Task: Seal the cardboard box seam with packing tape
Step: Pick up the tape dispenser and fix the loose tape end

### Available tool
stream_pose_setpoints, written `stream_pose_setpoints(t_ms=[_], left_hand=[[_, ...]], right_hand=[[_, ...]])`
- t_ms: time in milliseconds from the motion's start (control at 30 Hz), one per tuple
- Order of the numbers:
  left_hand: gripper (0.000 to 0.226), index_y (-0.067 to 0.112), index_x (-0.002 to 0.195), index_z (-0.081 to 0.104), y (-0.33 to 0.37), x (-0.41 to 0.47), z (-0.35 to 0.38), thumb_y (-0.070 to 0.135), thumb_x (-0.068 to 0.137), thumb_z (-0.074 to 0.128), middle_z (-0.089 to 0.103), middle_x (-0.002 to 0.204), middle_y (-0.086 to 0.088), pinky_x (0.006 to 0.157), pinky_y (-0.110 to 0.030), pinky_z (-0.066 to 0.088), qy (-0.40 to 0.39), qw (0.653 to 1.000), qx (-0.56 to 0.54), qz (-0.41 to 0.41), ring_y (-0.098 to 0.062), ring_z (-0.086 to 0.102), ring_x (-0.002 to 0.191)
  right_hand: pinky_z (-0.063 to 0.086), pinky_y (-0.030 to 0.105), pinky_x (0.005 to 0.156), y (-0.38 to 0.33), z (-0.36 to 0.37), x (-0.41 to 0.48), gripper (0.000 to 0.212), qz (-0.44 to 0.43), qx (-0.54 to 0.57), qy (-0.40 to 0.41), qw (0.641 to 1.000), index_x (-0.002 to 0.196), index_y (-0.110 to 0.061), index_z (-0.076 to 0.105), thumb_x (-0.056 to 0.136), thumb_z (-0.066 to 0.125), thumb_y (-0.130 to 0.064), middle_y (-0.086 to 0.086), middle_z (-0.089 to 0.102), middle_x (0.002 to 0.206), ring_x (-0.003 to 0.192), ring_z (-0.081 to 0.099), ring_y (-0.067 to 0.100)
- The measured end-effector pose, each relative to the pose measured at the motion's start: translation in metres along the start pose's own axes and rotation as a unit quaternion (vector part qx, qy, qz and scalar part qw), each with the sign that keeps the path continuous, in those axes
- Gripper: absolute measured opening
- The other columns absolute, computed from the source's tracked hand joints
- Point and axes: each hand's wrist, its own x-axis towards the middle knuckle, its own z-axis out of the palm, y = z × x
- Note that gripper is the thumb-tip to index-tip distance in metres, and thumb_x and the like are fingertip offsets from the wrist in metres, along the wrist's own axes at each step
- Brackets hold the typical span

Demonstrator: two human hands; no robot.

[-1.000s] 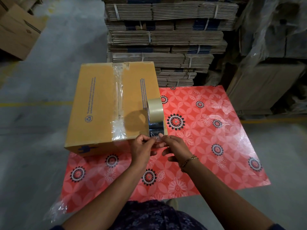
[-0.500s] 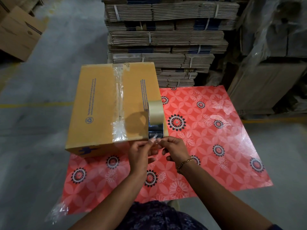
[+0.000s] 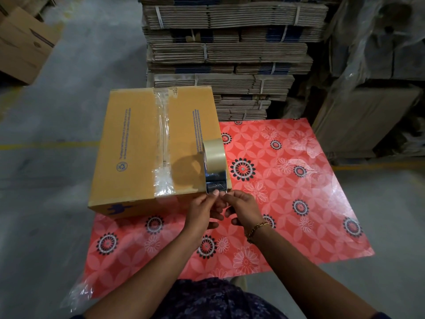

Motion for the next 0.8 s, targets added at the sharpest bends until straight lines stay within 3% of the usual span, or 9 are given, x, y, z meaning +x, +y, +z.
stream_pose_setpoints(t_ms=[167,267,367,533,800], left_hand=[[0.034,0.016,0.078,0.061,-0.003,0.001,0.004,0.036,0.104,0.051,0.056,0.058,0.000,0.045,-0.022,0.034,-0.003,1.000,0.001,0.028,-0.011,0.049,0.045],[0.037,0.014,0.074,0.056,-0.006,0.001,0.011,0.033,0.105,0.050,0.051,0.053,0.000,0.039,-0.019,0.032,0.015,0.998,-0.031,0.046,-0.011,0.046,0.040],[0.038,0.015,0.071,0.055,-0.010,0.004,0.014,0.028,0.106,0.050,0.048,0.046,0.008,0.038,-0.018,0.031,0.027,0.998,-0.037,0.050,-0.008,0.043,0.040],[0.041,0.012,0.068,0.056,-0.007,0.007,0.008,0.026,0.106,0.049,0.052,0.049,0.000,0.039,-0.018,0.032,0.007,0.998,-0.041,0.048,-0.012,0.046,0.038],[0.044,0.010,0.065,0.056,0.000,0.006,0.002,0.025,0.106,0.048,0.048,0.049,-0.004,0.039,-0.020,0.030,-0.038,0.996,-0.057,0.056,-0.013,0.042,0.037]], right_hand=[[0.032,0.019,0.043,-0.004,0.007,-0.004,0.049,-0.018,-0.048,-0.033,0.998,0.072,-0.015,0.061,0.093,0.053,-0.059,0.001,0.058,0.059,0.049,0.054,0.017],[0.032,0.017,0.038,0.000,0.016,-0.005,0.052,-0.063,-0.057,-0.031,0.996,0.060,-0.014,0.053,0.101,0.048,-0.046,-0.005,0.051,0.044,0.038,0.048,0.012],[0.034,0.017,0.036,0.004,0.022,-0.003,0.051,-0.089,-0.024,-0.027,0.995,0.059,-0.013,0.051,0.105,0.045,-0.033,-0.002,0.050,0.042,0.033,0.045,0.008],[0.028,0.018,0.038,0.005,0.019,0.005,0.046,-0.040,-0.006,-0.056,0.998,0.062,-0.015,0.054,0.103,0.049,-0.037,0.004,0.047,0.049,0.039,0.040,0.015],[0.042,0.024,0.046,-0.004,-0.001,0.009,0.036,0.036,0.012,-0.139,0.990,0.070,-0.015,0.059,0.100,0.051,-0.032,0.006,0.053,0.061,0.050,0.052,0.016]])
